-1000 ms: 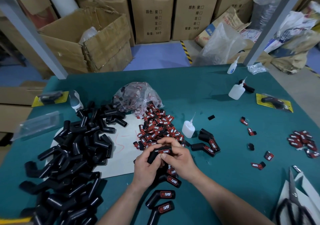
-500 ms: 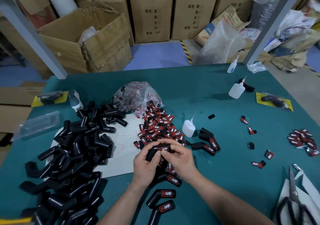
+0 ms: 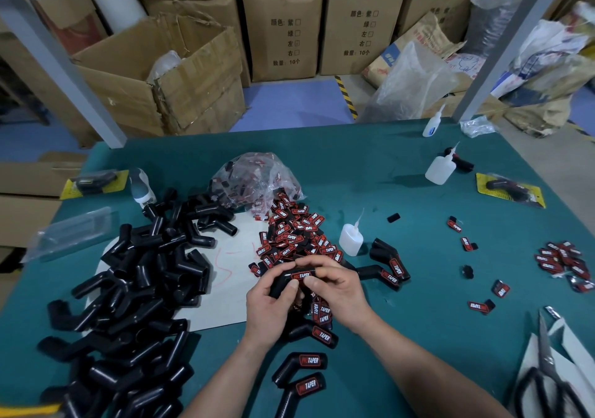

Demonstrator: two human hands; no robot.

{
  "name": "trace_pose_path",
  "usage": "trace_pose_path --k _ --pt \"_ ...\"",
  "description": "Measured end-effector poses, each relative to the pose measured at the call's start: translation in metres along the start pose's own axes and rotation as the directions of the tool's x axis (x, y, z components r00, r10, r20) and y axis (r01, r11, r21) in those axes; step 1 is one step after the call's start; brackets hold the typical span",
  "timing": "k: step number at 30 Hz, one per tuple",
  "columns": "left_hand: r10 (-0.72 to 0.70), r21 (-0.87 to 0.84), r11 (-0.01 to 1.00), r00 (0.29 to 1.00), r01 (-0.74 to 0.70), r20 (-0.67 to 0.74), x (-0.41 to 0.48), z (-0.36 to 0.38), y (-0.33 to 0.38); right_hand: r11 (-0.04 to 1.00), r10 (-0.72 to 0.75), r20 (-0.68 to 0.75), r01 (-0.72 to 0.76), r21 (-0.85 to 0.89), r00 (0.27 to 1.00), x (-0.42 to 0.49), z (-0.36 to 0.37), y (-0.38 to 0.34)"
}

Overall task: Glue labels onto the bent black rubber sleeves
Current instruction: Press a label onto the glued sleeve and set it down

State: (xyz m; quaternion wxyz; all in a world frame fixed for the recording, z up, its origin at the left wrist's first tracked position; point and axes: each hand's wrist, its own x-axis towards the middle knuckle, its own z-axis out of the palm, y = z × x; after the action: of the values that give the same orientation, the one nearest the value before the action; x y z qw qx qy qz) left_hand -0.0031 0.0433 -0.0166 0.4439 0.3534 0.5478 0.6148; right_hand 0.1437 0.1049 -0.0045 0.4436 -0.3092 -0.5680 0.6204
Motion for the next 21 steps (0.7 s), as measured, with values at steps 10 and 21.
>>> trace_pose_path --k 10,21 --pt "0.068 0.074 0.995 0.998 -0.068 0.003 -0.0023 0.0023 0.0053 0.998 0.022 -0.016 -0.023 -0.056 1.0 -0.002 0.0045 0.007" --pt "0.171 0.099 0.981 0.985 -0.169 -0.01 -0.0029 0.0016 0.0029 0.994 0.0 -0.005 0.0 -0.111 1.0 -0.005 0.0073 0.0017"
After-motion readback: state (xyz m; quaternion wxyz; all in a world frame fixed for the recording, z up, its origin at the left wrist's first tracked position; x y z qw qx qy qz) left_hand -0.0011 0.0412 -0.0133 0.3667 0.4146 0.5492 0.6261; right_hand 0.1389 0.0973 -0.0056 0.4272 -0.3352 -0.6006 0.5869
